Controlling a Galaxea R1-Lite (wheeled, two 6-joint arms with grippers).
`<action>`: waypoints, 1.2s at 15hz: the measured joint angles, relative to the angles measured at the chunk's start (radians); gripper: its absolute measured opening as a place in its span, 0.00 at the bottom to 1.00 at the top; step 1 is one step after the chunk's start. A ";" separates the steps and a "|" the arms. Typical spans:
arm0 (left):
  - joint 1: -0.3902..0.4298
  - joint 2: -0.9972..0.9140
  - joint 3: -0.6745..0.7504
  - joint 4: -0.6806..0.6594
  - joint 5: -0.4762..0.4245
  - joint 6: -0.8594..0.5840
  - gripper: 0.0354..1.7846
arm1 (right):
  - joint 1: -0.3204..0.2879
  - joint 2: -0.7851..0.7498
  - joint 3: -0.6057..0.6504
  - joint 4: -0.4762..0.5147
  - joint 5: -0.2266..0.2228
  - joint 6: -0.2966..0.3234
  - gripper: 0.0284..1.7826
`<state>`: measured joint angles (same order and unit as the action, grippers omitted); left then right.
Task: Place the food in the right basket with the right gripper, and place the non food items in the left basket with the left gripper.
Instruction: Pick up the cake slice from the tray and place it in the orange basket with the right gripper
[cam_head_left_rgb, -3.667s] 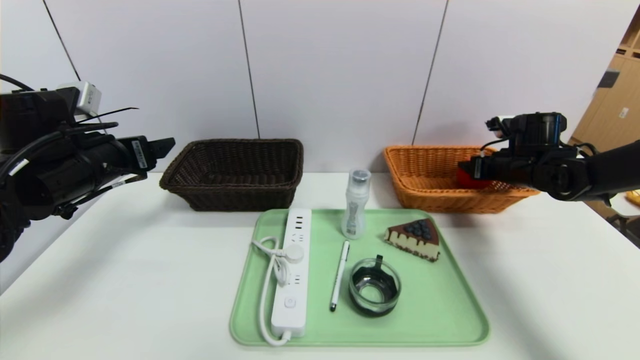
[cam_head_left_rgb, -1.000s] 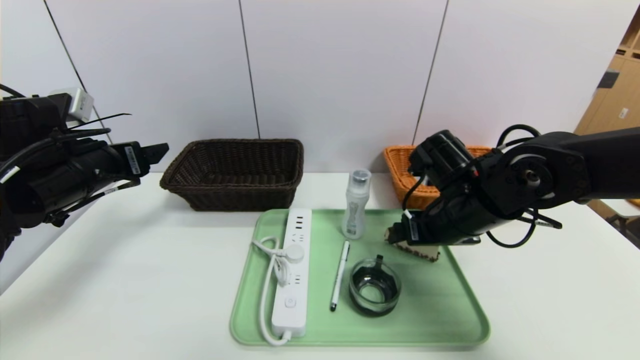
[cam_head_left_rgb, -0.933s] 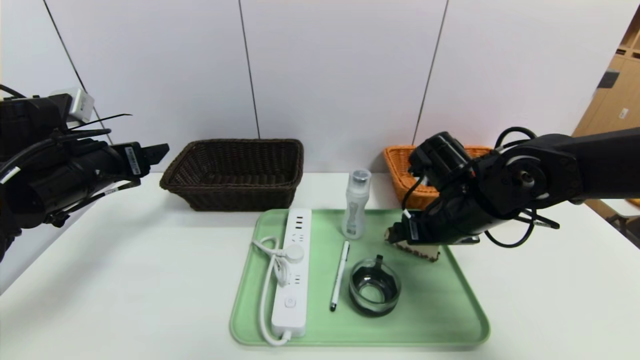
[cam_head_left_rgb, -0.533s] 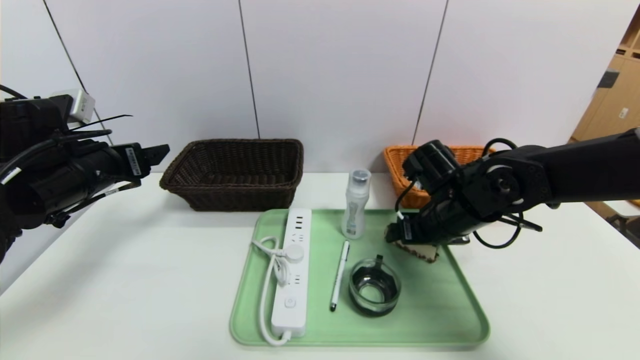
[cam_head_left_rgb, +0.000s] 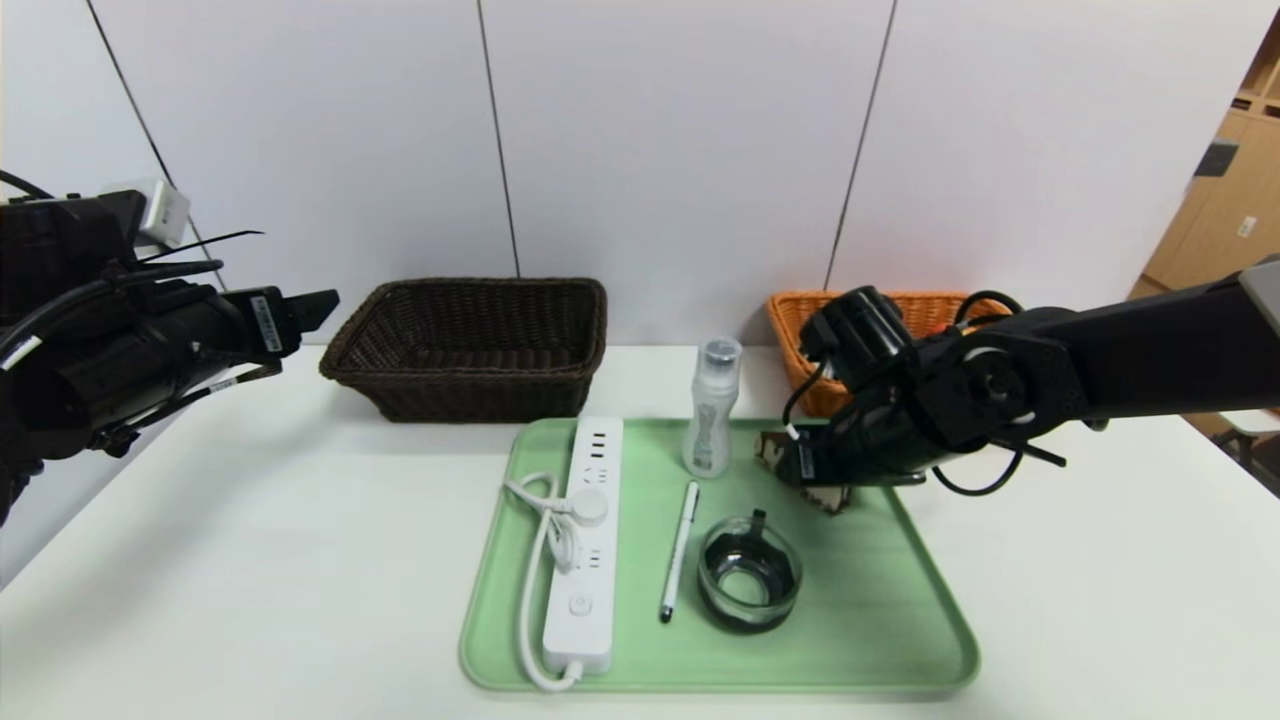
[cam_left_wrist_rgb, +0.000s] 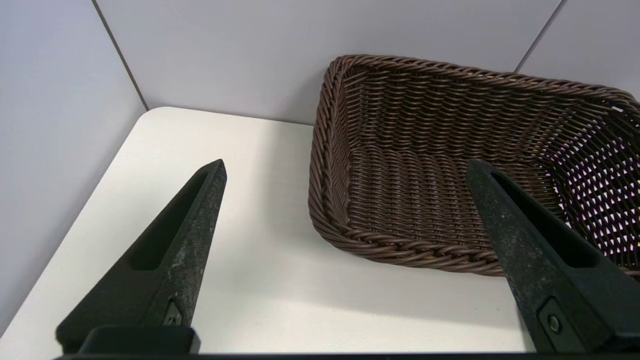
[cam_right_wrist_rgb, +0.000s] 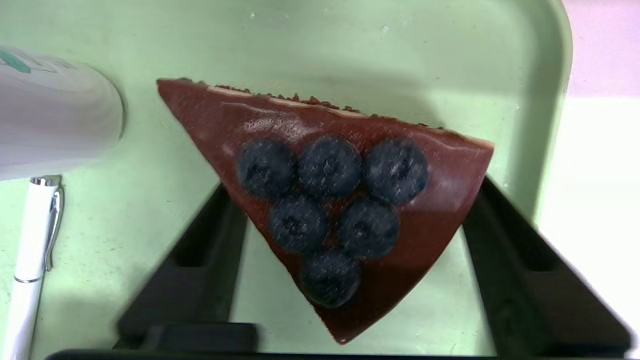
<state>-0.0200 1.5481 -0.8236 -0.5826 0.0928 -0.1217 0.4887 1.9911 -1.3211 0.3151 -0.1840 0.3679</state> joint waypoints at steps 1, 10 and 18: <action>0.000 -0.001 0.000 0.000 0.000 0.000 0.94 | 0.000 -0.002 0.005 -0.001 0.001 0.000 0.59; 0.002 -0.013 0.020 0.000 0.000 0.000 0.94 | 0.008 -0.044 0.040 0.002 0.002 0.000 0.45; 0.000 -0.014 0.022 0.000 0.000 -0.021 0.94 | 0.074 -0.363 0.096 -0.166 0.009 -0.086 0.45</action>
<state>-0.0196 1.5336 -0.8013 -0.5826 0.0923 -0.1423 0.5623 1.6279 -1.2251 0.1489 -0.1751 0.2817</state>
